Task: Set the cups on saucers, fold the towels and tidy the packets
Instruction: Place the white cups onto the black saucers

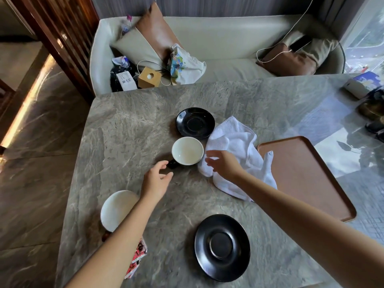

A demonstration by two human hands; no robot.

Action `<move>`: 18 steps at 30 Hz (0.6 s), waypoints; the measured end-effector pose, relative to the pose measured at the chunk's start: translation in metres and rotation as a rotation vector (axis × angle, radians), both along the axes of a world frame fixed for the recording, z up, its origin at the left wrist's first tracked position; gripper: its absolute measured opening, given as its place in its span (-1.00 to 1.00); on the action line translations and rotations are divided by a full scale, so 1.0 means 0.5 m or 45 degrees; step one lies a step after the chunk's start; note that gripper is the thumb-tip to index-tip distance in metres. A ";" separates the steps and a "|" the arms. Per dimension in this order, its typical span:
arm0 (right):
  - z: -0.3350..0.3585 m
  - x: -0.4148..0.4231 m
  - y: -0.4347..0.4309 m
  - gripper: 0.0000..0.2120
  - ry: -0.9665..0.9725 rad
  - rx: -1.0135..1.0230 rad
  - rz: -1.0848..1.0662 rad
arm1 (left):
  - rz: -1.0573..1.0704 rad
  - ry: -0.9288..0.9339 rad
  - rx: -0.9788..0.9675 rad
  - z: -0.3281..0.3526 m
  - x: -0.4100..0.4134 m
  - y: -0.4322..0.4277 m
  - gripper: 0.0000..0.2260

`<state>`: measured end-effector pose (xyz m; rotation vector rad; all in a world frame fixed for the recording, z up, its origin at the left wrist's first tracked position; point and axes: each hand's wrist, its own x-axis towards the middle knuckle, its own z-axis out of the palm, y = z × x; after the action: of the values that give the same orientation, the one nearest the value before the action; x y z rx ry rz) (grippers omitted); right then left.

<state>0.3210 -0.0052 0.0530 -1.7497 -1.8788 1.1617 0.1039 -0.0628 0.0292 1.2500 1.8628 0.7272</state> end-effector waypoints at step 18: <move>-0.043 -0.072 0.081 -0.59 0.385 -0.447 -0.247 | 0.070 -0.382 -0.325 -0.026 0.040 0.081 -0.82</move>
<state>0.2852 0.0352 0.0313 -1.7564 -1.3619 1.6452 0.1239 -0.0224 0.0161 0.8792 1.6855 0.6437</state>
